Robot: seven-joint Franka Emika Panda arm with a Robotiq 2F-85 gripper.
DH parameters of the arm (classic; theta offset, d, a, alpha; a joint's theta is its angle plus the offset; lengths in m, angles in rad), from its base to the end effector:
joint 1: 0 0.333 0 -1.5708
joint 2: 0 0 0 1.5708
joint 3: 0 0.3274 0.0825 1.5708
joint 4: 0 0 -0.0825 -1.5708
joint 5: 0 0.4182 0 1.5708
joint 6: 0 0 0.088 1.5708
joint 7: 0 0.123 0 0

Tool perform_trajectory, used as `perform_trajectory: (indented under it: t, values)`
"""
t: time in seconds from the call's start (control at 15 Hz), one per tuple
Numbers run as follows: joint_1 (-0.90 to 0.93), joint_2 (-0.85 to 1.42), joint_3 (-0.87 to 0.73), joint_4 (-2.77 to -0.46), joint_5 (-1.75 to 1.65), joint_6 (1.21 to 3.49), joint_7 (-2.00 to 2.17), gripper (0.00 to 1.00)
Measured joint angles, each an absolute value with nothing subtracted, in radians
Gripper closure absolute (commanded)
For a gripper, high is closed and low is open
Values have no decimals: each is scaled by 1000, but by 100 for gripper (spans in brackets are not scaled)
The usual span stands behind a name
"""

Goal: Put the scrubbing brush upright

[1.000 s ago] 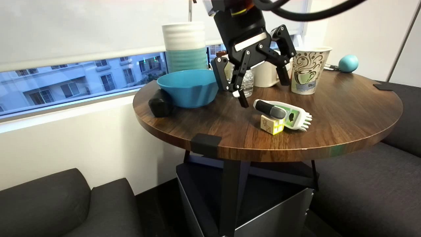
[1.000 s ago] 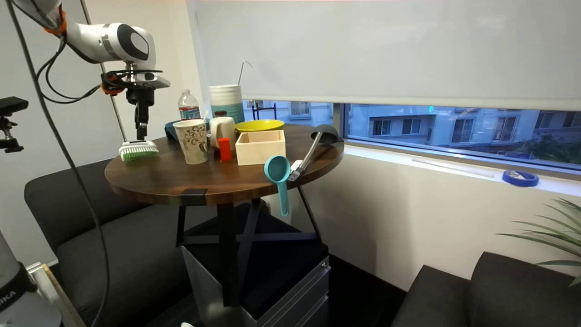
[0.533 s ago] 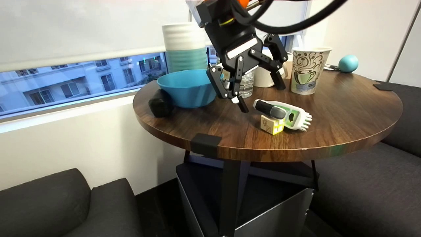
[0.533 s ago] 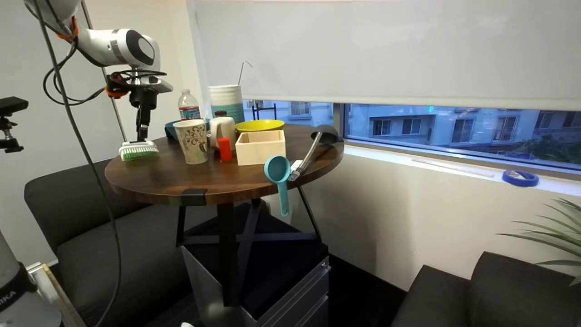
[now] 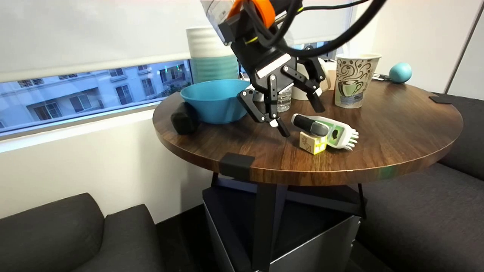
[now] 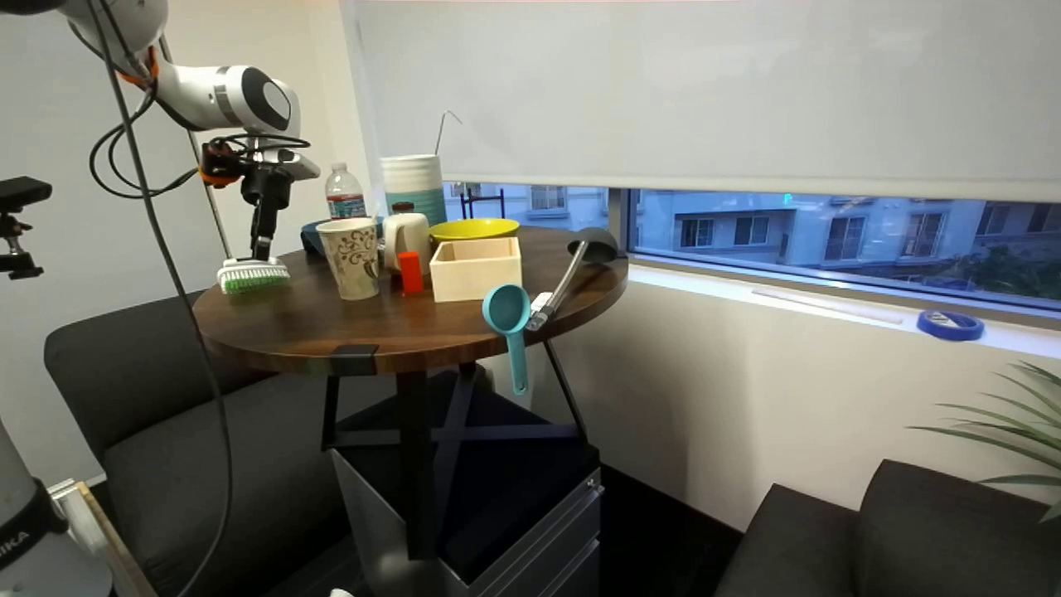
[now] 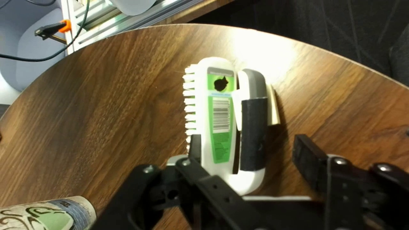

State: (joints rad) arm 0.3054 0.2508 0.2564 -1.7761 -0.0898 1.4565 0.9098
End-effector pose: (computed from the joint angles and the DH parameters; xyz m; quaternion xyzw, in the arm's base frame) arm 0.5012 0.2932 0.3727 0.9484 -0.1540 -0.1966 0.1955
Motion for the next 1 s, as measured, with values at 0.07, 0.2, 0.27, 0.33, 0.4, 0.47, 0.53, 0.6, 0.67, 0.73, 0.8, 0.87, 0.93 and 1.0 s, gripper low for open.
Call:
perform_trajectory:
  t: [0.07, 0.2, 0.27, 0.33, 0.4, 0.47, 0.53, 0.6, 0.67, 0.73, 0.8, 0.87, 0.93, 1.0]
  values:
    - [307, 255, 253, -1773, -90, 1451, 912, 62]
    - [309, 257, 245, -1769, -90, 1446, 916, 73]
    - [309, 257, 242, -1767, -90, 1445, 917, 76]
    - [309, 257, 240, -1765, -90, 1445, 918, 82]
    - [309, 257, 238, -1763, -90, 1445, 919, 86]
    - [309, 257, 236, -1761, -90, 1445, 920, 90]
    - [309, 257, 234, -1761, -90, 1445, 921, 94]
    - [309, 257, 233, -1761, -90, 1445, 921, 95]
    - [309, 257, 231, -1761, -90, 1445, 922, 95]
    - [309, 257, 230, -1761, -90, 1445, 922, 95]
    - [309, 257, 227, -1761, -90, 1445, 923, 95]
    - [309, 256, 222, -1760, -90, 1445, 923, 95]
    - [307, 253, 217, -1760, -90, 1446, 923, 95]
    - [304, 247, 211, -1760, -87, 1451, 922, 95]
